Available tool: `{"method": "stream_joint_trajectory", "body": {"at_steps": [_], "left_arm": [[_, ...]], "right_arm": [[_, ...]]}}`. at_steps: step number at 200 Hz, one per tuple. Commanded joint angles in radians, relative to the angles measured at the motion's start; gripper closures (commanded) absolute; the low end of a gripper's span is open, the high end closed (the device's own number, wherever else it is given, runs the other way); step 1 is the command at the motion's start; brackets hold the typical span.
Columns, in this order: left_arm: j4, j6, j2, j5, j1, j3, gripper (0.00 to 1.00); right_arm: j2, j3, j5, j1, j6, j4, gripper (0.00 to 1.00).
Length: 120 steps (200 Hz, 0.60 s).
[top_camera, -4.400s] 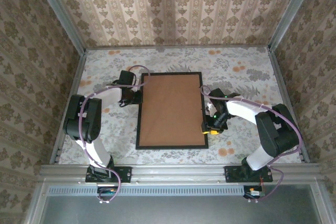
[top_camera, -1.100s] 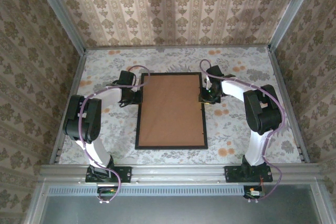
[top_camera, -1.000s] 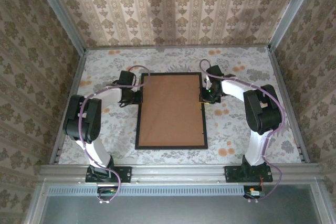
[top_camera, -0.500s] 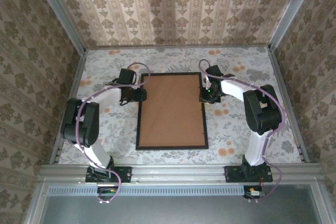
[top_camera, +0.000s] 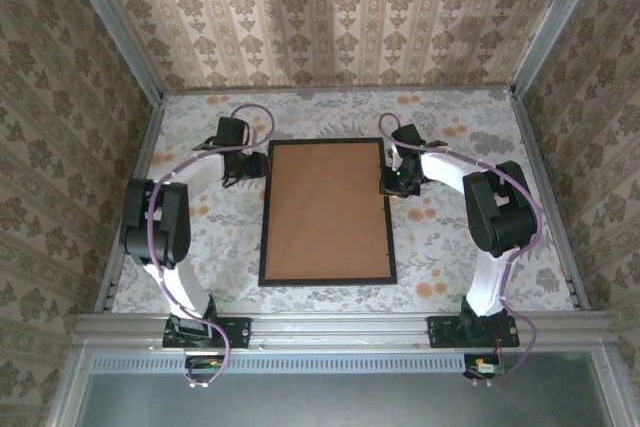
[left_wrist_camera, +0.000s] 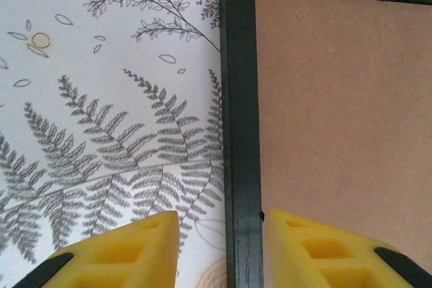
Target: Put the photo into the frame
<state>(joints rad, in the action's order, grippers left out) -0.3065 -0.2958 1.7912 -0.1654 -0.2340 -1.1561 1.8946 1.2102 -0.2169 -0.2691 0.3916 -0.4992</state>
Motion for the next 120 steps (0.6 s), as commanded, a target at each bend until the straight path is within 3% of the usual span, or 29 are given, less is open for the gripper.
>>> {"method": "stream_joint_trajectory", "body": {"at_steps": [1,120], "left_arm": [[-0.037,0.012,0.037,-0.036,0.008,-0.045,0.65],[-0.075,0.029,0.111,-0.097,0.01,-0.058,0.76]], "right_arm": [[0.038,0.009,0.019,-0.006,-0.005,0.011,0.81],[0.04,0.012,0.01,-0.005,-0.012,0.011,0.81]]}}
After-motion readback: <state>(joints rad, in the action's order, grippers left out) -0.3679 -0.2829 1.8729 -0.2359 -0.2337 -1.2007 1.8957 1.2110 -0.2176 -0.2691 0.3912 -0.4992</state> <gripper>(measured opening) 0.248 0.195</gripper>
